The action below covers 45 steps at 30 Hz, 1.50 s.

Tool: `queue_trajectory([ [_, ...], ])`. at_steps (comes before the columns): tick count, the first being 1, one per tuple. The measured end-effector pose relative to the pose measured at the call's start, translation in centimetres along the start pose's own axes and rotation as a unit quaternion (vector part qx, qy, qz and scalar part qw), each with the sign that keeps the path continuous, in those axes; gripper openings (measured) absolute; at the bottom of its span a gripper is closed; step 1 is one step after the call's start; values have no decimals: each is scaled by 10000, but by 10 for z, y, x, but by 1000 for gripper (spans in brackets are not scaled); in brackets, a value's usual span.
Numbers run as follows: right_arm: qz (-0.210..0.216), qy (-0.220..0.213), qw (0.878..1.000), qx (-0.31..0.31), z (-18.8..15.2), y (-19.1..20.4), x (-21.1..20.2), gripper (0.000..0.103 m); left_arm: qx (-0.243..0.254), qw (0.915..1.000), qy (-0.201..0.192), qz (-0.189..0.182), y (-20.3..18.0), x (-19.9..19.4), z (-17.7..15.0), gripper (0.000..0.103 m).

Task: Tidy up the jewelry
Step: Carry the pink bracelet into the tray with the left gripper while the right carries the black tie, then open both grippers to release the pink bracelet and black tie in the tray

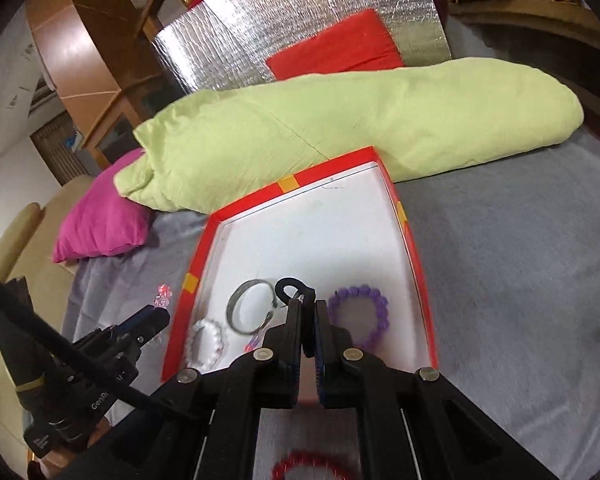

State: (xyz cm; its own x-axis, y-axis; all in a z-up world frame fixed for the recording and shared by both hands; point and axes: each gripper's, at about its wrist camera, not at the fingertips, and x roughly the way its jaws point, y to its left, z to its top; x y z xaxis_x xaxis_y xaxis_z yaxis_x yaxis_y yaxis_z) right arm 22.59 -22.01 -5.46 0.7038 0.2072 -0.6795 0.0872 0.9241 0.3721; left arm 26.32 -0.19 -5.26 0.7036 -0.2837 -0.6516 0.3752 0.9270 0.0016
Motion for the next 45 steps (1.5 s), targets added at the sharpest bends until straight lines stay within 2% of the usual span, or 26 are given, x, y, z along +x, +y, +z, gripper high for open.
queue_trajectory([
  [7,-63,164,9998,119,13,2,37,6,122,9995,291,-38,6,39,11,15],
  [15,-48,243,9993,263,21,5,56,9,31,9987,505,-53,11,58,16,16],
  [21,173,106,9988,437,24,0,44,11,131,9989,420,160,9,50,17,42],
  [22,204,75,9987,462,25,0,42,18,124,9991,365,188,9,47,18,46],
  [23,208,8,9986,488,25,-1,38,22,133,9992,320,217,8,43,18,46],
  [25,176,-35,9988,457,26,-1,33,23,180,9991,251,276,5,35,19,47],
  [27,168,-47,9989,444,26,-1,28,23,230,9990,186,325,1,27,19,51],
  [29,172,-48,9988,465,25,-2,24,23,322,9984,79,449,-5,16,18,60],
  [32,116,-26,9989,448,24,-1,20,23,423,9974,10,586,-12,4,15,64],
  [34,115,12,9989,456,22,-1,17,23,467,9966,37,681,-16,-3,12,69],
  [40,94,105,9990,420,15,-2,4,23,573,9937,312,913,-23,-13,-9,69],
  [42,104,149,9990,406,11,-3,-2,31,587,9927,393,973,-23,-17,-15,69],
  [44,125,164,9990,391,6,-2,-9,50,571,9922,382,1043,-22,-25,-20,69],
  [45,134,143,9991,366,5,-1,-12,51,547,9923,368,1050,-21,-28,-22,69],
])
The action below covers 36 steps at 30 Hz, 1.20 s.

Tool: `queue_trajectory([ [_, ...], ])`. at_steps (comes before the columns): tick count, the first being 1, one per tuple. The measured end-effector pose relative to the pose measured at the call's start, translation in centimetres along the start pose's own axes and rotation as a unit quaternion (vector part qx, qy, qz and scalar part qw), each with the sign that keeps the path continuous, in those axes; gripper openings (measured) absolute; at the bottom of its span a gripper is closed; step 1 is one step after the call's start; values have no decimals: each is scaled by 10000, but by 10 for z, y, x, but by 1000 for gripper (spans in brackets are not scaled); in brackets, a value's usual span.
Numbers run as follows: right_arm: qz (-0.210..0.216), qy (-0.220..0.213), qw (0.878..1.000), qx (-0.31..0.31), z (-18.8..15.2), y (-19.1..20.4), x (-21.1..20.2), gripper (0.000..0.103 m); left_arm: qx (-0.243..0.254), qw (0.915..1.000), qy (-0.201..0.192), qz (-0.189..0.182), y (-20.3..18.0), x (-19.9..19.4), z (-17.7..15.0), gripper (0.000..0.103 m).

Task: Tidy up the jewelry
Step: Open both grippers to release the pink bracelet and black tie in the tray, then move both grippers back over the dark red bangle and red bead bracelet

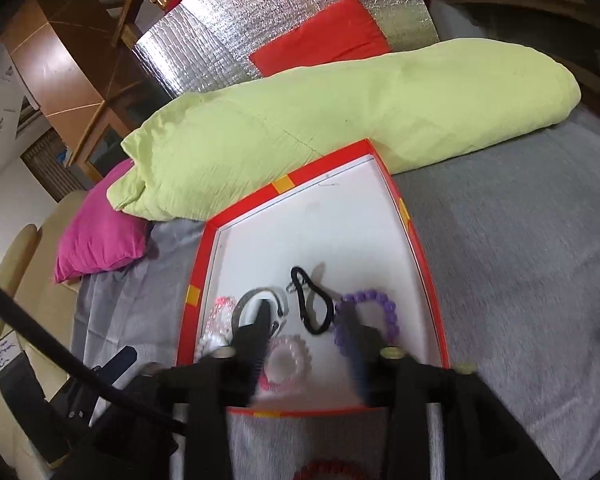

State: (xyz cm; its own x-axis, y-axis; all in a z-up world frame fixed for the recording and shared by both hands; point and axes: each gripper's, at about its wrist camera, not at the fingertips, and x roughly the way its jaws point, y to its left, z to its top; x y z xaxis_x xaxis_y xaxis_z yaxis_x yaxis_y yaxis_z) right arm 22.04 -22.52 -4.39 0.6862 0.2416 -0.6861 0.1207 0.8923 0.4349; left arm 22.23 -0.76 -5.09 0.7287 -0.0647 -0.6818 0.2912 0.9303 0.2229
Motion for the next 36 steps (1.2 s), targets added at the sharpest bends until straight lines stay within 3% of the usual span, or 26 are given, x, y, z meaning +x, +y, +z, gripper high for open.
queue_trajectory([
  [8,-4,-32,9993,-368,-18,10,-23,51,-337,9993,33,-140,17,-26,-24,69],
  [15,-107,55,9984,-559,-40,3,-48,51,-285,9993,160,-157,21,-43,-56,70],
  [20,-220,349,9965,-732,-63,-9,-59,51,-105,9990,317,-282,13,-57,-86,70],
  [26,-344,932,9891,-1083,-95,-14,-50,51,166,9958,485,-754,-11,-71,-118,70],
  [30,-429,1109,9834,-1370,-102,-13,-42,51,240,9916,557,-1141,-28,-73,-123,70],
  [36,-493,1204,9842,-1200,-98,-16,-30,51,247,9909,674,-1136,-42,-62,-117,70],
])
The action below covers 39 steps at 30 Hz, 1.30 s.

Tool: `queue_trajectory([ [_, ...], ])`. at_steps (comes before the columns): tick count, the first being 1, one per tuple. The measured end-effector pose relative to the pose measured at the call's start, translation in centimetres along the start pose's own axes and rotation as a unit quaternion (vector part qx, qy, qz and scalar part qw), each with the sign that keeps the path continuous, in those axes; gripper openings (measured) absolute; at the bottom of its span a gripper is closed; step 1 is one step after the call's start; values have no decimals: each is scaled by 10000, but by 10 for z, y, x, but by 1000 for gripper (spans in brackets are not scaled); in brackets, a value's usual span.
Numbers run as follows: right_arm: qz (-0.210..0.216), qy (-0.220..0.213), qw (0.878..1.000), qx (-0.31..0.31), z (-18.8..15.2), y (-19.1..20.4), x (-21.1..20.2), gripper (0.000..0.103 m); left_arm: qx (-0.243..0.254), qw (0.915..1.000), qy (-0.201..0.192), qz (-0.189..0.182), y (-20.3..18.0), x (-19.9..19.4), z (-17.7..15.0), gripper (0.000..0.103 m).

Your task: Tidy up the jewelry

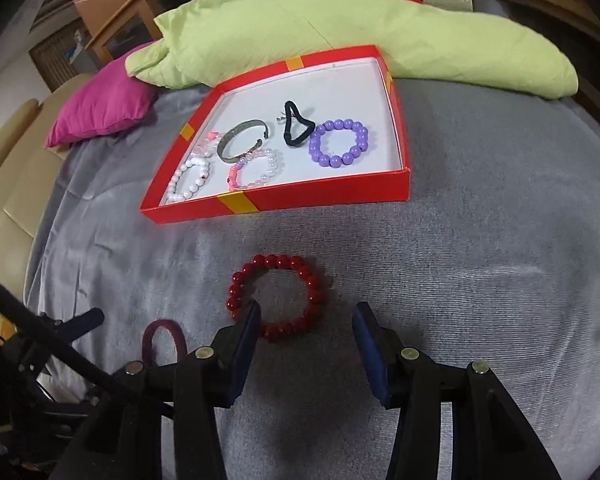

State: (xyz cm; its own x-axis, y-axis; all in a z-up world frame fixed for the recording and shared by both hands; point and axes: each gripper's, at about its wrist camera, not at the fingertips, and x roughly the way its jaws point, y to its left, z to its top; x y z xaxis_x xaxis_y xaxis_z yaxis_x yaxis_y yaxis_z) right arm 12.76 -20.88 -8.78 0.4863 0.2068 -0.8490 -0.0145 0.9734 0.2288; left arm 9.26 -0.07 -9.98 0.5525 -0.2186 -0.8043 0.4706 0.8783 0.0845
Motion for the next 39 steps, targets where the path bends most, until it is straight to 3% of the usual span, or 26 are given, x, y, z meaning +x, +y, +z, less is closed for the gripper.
queue_trajectory([
  [6,-199,-126,9997,-37,2,3,2,50,121,9999,57,79,-10,8,3,70],
  [8,-272,-10,9996,5,2,-1,10,33,191,9996,92,160,-14,11,3,70],
  [14,-616,-55,9980,-162,0,-3,14,13,282,9991,127,280,-14,14,2,70],
  [28,-845,-42,9964,2,7,-15,16,12,410,9982,173,410,-16,17,3,70],
  [39,-665,-77,9977,70,8,-18,18,15,54,9989,348,-320,-3,16,2,71],
])
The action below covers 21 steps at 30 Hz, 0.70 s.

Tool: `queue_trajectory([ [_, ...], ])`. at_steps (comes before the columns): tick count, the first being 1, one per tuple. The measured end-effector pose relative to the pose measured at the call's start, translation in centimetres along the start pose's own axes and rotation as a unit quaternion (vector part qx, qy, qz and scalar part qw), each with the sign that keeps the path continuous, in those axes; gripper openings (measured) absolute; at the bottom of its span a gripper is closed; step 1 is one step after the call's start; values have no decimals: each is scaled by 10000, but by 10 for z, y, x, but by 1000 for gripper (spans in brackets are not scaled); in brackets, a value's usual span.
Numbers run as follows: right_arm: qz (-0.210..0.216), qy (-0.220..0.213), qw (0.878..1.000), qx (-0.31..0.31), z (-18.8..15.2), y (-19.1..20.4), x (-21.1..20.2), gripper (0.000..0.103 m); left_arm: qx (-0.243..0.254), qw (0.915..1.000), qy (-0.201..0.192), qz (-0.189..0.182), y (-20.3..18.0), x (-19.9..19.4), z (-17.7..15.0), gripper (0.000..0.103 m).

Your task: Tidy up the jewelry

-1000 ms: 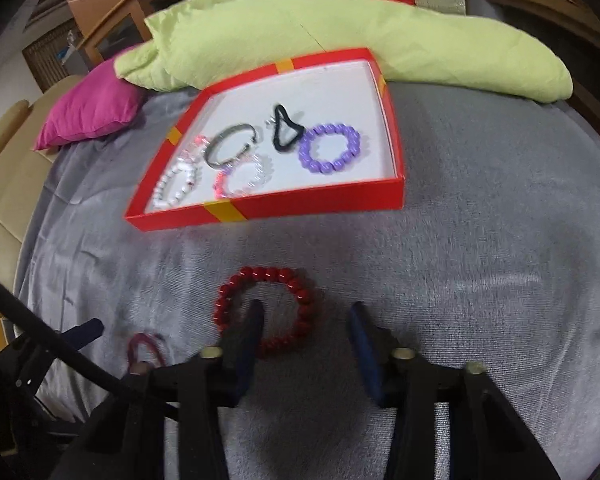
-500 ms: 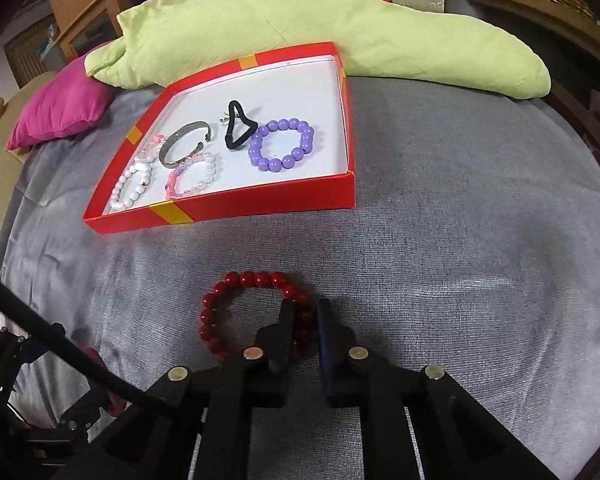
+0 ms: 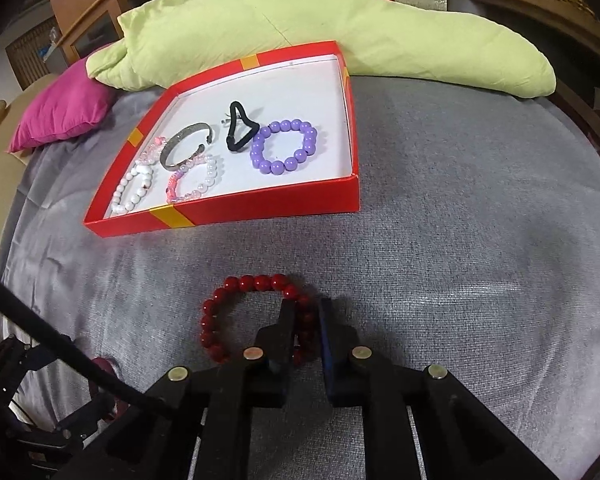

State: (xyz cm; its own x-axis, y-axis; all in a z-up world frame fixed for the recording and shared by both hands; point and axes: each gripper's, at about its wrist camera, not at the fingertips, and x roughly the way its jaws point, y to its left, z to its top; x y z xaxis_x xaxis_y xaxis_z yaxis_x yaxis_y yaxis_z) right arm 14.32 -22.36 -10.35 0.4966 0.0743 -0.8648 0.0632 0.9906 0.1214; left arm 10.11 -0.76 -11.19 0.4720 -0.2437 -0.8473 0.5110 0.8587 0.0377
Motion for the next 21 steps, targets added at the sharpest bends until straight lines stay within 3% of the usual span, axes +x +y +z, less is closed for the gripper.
queue_trajectory([
  [2,-10,-5,10000,-5,0,1,0,15,18,10000,-4,-15,-3,2,0,75],
  [12,55,-33,10000,31,-1,-1,-1,15,115,9998,-180,42,-3,3,2,73],
  [14,70,-37,9999,80,-1,-3,-1,15,111,9996,-258,81,-1,3,4,52],
  [16,51,-48,9999,97,-1,-3,-1,15,22,9996,-292,10,4,2,6,37],
  [18,15,-60,9999,81,-1,-2,-1,15,-241,9991,-303,-189,14,3,10,29],
  [21,-7,-72,9999,78,-1,0,-2,15,-430,9984,-348,-107,26,2,13,17],
])
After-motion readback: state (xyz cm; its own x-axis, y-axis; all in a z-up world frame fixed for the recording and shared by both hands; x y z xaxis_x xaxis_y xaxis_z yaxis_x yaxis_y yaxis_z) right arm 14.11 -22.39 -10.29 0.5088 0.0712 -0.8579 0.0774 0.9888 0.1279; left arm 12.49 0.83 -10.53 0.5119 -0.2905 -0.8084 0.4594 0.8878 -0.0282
